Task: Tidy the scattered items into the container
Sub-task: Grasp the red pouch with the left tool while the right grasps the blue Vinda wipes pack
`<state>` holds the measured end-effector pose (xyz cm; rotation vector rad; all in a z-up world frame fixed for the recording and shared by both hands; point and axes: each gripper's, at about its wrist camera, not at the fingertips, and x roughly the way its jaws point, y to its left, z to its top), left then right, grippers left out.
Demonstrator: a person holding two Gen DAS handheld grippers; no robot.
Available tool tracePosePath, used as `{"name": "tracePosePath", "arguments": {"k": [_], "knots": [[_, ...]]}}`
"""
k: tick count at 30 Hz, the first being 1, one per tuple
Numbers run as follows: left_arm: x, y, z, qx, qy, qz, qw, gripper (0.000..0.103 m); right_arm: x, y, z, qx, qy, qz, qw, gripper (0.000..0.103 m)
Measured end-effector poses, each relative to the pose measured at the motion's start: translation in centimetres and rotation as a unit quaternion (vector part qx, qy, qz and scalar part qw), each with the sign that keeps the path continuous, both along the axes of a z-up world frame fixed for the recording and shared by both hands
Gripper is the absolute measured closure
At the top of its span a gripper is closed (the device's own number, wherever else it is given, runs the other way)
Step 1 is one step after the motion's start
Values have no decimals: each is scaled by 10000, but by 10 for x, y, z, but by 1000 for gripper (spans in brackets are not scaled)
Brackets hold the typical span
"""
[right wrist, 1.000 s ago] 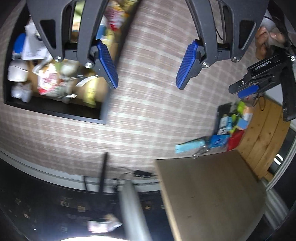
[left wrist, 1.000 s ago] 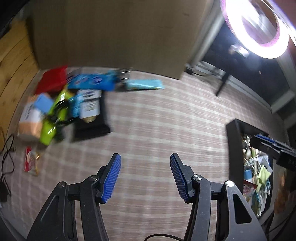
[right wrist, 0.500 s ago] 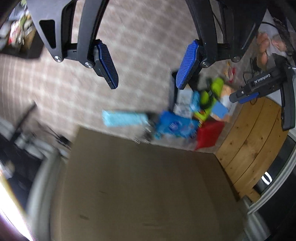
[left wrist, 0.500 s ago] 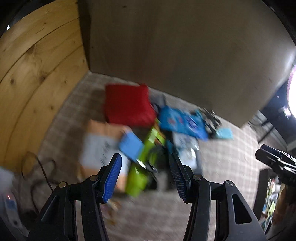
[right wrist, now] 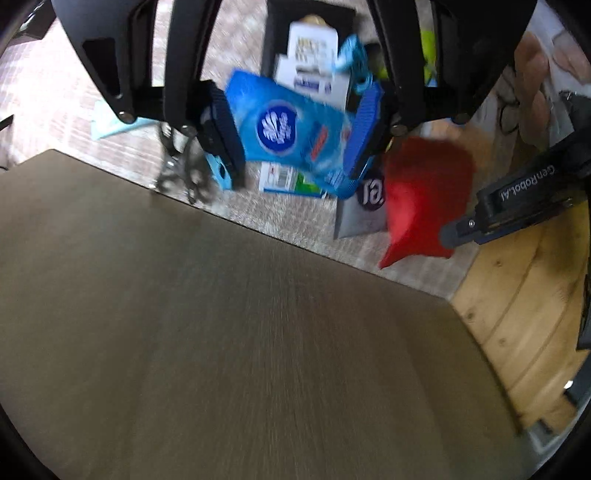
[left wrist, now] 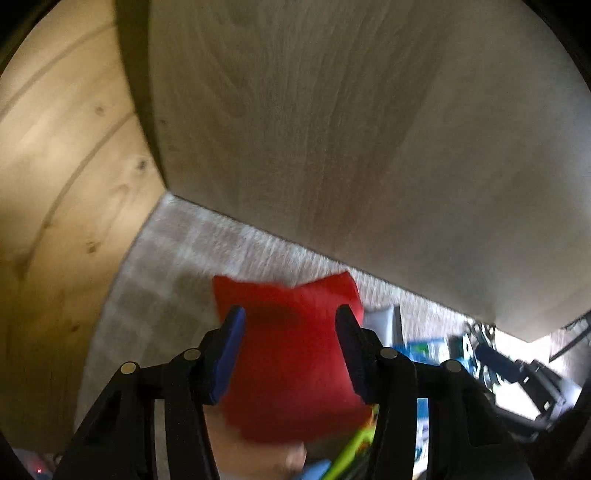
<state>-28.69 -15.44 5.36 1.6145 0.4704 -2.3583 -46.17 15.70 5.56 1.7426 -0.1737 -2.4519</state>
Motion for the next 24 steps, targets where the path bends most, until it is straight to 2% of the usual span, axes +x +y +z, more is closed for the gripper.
{"name": "tracePosePath", "arguments": {"k": [5,9,12,15,17,20,22,24], "knots": [[-16,-12,-18,-47,-58,146,9999,56,-14,-7,-22,-44,-84,-230,9997,54],[-23,-16,-32,-55,-246,-15,9997,55,-24,-18,-35,47,-145,-161,9998,54],[-16,-8,-42,-5,-402,-266,9988,56,-26,-32,-41,265,-146,150,9994,53],[2,10,-44,-255,-411,-569,9972,56,-16,-46,-40,563,-144,618,9964,53],[14,22,-45,-266,-439,-741,9959,56,-4,-46,-39,575,-197,817,9948,53],[39,39,-44,-45,-453,-887,9950,56,19,-39,-38,653,-242,1000,9925,53],[60,53,-43,253,-455,-954,9941,56,42,-28,-36,670,-285,1074,9915,53],[76,69,-44,515,-524,-1125,9909,60,69,-12,-35,736,-339,1114,9905,53]]}}
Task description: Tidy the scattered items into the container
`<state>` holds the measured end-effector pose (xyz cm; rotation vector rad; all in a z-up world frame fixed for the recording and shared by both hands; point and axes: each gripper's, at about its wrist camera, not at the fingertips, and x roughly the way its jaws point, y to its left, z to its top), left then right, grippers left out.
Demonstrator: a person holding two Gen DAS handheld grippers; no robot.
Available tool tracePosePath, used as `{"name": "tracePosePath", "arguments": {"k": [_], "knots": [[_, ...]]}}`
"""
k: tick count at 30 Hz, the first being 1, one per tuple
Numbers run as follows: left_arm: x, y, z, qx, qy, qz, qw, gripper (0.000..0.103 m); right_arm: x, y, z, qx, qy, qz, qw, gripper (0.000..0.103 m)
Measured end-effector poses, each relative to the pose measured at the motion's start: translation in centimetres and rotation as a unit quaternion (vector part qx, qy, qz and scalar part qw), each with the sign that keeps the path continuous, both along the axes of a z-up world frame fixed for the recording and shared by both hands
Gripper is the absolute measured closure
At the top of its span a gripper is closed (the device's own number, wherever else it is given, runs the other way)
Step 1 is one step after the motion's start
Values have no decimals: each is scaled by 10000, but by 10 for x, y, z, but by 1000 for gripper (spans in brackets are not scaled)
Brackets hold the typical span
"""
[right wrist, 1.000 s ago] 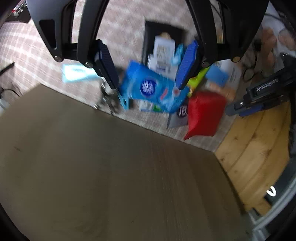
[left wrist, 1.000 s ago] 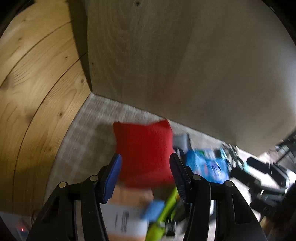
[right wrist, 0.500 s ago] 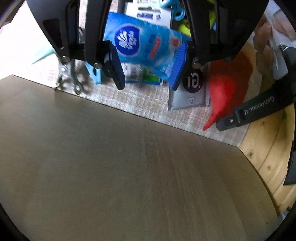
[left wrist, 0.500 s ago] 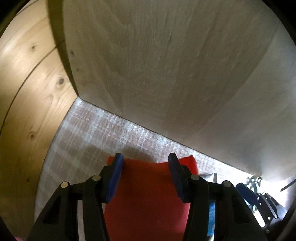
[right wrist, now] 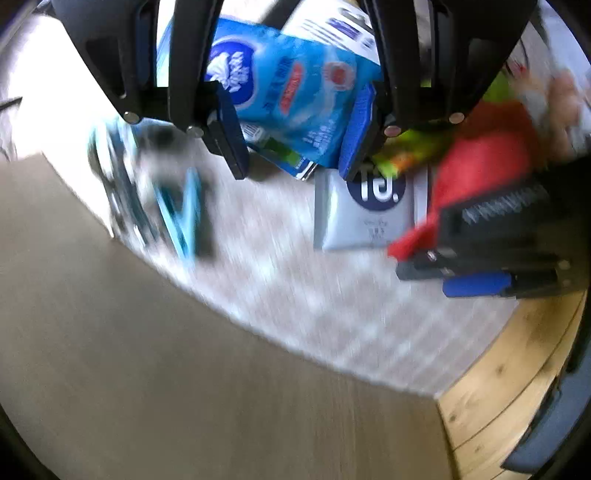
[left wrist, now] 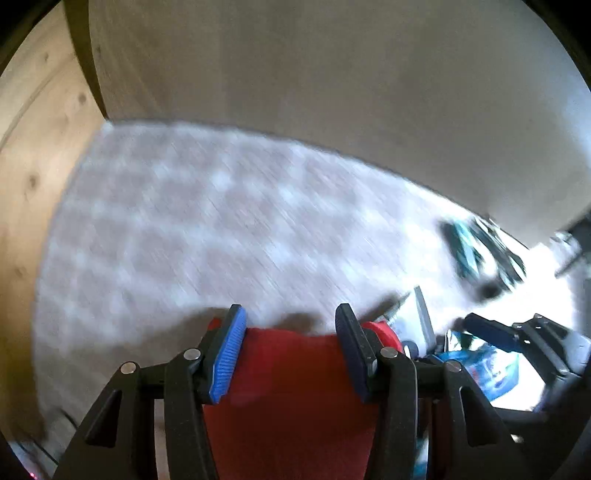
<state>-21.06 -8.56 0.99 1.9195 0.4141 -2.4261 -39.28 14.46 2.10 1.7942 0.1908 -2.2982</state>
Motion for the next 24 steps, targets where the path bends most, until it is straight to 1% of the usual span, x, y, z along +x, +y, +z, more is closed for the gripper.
{"name": "tracePosePath", "arguments": {"k": [1,3,5,7,9,11,12,13,15,16,17,18,19,21,22,24], "knots": [[8,12,0,-7,-25,-148,9999,61,13,8,1,12,-14,-1,10000,53],[28,39,-2,-182,-39,-472,9987,61,42,29,2,76,-52,7,10000,53],[46,63,-2,-204,-52,-707,9973,61,74,51,3,257,-67,-9,9996,53],[67,84,0,-3,-62,-839,9965,61,105,75,6,389,-117,-56,9992,53],[86,107,5,273,-78,-1117,9933,61,131,97,10,526,-163,-121,9984,53],[108,132,15,428,-11,-1430,9888,61,155,119,20,723,-126,-246,9970,53],[120,141,22,509,50,-1510,9872,61,166,131,26,761,-115,-333,9965,53],[129,146,29,597,104,-1535,9863,61,175,141,34,696,-94,-426,9966,53],[146,144,43,570,284,-1356,9887,61,190,158,54,410,32,-622,9972,53],[152,141,50,474,389,-1240,9904,61,197,163,65,269,120,-692,9972,53],[148,136,57,346,463,-1117,9921,61,203,167,76,130,220,-729,9970,53],[148,129,62,140,520,-935,9942,61,207,166,85,9,300,-746,9968,53],[154,125,67,-60,552,-765,9955,61,210,158,90,-106,341,-751,9965,53],[158,114,69,-280,549,-546,9966,61,216,147,96,-425,364,-746,9956,53],[165,107,68,-323,535,-423,9971,61,218,144,96,-559,377,-738,9950,53],[178,89,64,-273,516,-220,9981,61,222,127,96,-668,440,-762,9939,53]]}}
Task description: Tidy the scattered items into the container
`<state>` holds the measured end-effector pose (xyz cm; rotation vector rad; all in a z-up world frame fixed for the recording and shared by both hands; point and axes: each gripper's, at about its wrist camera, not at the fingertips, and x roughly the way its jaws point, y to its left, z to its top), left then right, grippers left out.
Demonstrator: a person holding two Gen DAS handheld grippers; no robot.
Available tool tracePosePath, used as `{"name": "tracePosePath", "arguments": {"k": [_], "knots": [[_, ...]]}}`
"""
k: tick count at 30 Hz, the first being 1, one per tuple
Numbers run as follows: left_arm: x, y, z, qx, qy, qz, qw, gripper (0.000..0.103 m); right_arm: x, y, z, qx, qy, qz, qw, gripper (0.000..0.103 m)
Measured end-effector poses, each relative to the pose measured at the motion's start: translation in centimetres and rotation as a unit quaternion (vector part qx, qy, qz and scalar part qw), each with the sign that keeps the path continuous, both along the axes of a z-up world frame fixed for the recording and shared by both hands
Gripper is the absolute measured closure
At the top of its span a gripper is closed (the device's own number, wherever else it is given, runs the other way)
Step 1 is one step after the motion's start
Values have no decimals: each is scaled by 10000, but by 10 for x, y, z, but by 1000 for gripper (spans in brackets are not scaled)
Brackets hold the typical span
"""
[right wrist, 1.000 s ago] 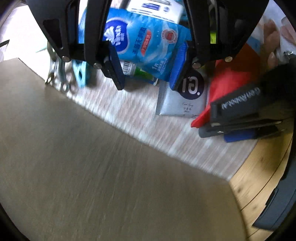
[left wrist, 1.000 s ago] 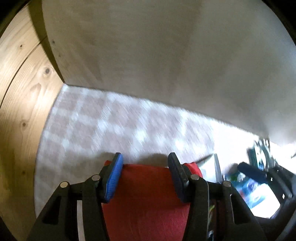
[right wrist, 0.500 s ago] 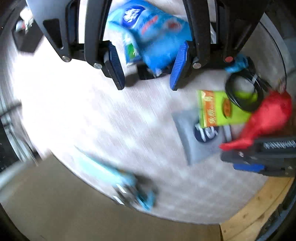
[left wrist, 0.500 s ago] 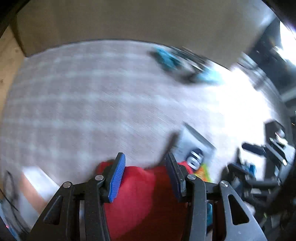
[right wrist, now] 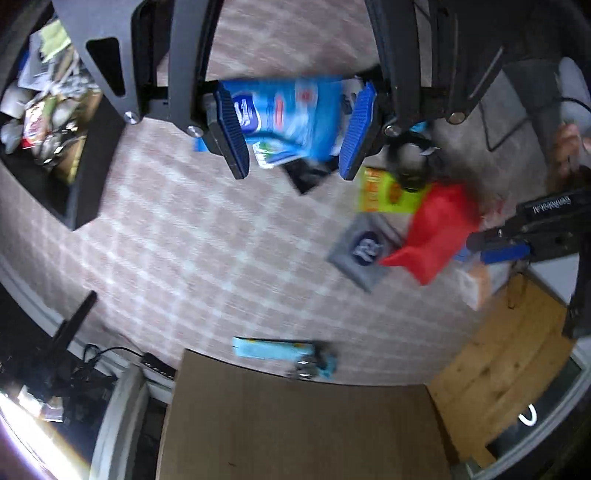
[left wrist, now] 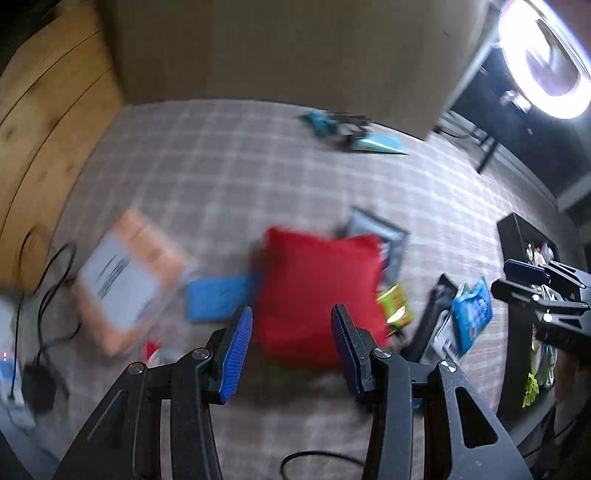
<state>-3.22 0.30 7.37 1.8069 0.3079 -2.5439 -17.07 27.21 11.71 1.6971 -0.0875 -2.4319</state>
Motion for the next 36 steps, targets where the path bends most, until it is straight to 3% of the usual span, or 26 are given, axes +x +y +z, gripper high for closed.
{"name": "tracePosePath", "arguments": {"k": [6,9,15,20,24,29,32,35,36], "knots": [[5,-26,-9,365,-41,369,9986,60,-8,-13,-12,-672,20,-279,9973,53],[-2,-14,-16,436,-5,141,9989,51,-16,-33,-18,-746,-76,-403,9964,53],[-10,14,-31,477,7,-465,9978,47,-35,-57,-36,-831,-325,-647,9939,52],[-16,18,-40,692,61,-605,9957,41,-51,-61,-56,-1183,-626,-892,9870,52],[-17,18,-43,841,81,-643,9944,41,-60,-70,-70,-1249,-823,-908,9846,52],[-18,17,-47,1081,78,-625,9921,41,-68,-79,-85,-1672,-1017,-858,9769,52],[-15,22,-43,1009,172,-644,9927,46,-67,-84,-87,-1736,-1036,-822,9759,51],[-12,26,-37,1228,224,-647,9901,64,-65,-85,-84,-1741,-976,-772,9768,52],[-12,29,-33,1259,234,-655,9896,64,-63,-85,-82,-1802,-972,-746,9760,53]]}}
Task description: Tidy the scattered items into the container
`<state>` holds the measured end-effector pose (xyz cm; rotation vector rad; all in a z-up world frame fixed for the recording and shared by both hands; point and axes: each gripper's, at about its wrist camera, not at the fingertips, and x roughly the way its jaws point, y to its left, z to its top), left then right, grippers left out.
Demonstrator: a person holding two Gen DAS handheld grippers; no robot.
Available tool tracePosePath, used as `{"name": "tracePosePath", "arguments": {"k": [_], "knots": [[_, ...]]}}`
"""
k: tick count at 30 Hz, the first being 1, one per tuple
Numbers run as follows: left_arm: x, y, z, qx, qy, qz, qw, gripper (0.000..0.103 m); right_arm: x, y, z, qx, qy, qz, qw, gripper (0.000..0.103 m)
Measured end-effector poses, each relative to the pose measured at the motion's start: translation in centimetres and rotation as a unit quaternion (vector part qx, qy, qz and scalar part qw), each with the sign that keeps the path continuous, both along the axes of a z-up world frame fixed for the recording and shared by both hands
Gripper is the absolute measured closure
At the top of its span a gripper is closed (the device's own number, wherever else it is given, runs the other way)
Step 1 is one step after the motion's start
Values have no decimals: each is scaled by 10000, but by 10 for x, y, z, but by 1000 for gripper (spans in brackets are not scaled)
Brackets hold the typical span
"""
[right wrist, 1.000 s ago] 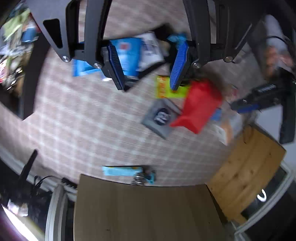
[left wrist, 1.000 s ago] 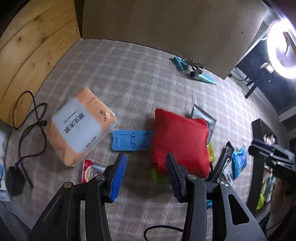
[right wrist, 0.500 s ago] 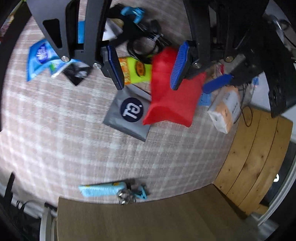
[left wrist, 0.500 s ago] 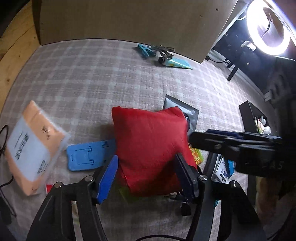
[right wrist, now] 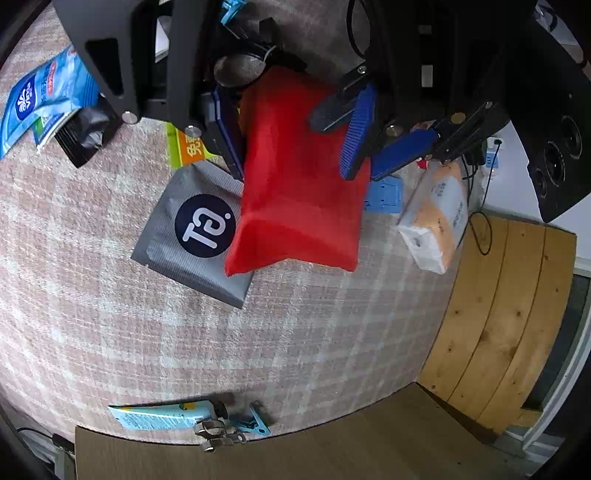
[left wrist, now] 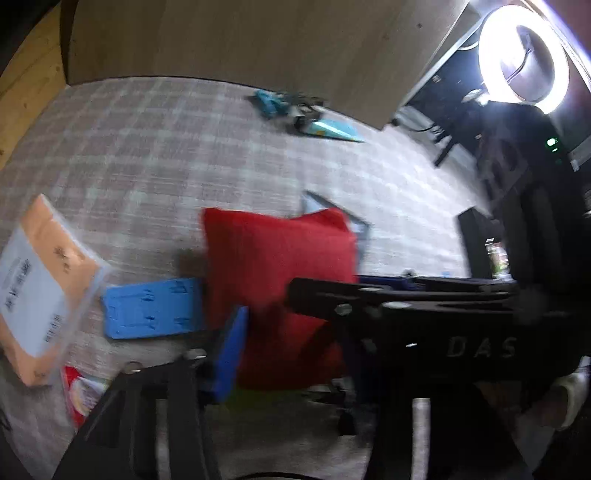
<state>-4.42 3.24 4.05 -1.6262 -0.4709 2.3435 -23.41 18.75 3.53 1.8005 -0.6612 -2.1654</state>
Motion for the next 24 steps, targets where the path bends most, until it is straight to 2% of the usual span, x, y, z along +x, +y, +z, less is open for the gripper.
{"name": "tracePosePath", "arguments": {"k": [3,5,7,8,9,11,14,16,18,24], "knots": [[-3,16,5,-309,89,-147,9994,64,5,1,8,-125,95,84,9998,53],[-5,20,2,-499,32,-154,9986,61,6,0,10,62,133,151,9998,53],[-4,18,4,-636,48,-84,9979,51,5,2,6,142,94,147,9997,53],[-3,15,4,-723,56,-24,9974,38,5,5,3,86,58,89,9999,53],[-3,10,4,-777,63,20,9970,30,5,9,1,11,14,22,10000,53],[-5,1,-1,-805,-13,41,9967,27,5,14,0,-84,-1,-48,10000,53],[-11,-8,-16,-554,-274,77,9981,14,4,15,0,-2,-25,13,10000,53],[-15,-12,-22,-335,-338,88,9988,13,2,10,-2,34,-51,101,9999,53],[-16,-12,-25,-181,-338,86,9992,19,0,4,-5,100,-48,187,9998,52],[-10,-2,-4,-321,-50,58,9995,29,-1,2,-3,105,46,248,9996,53]]}}
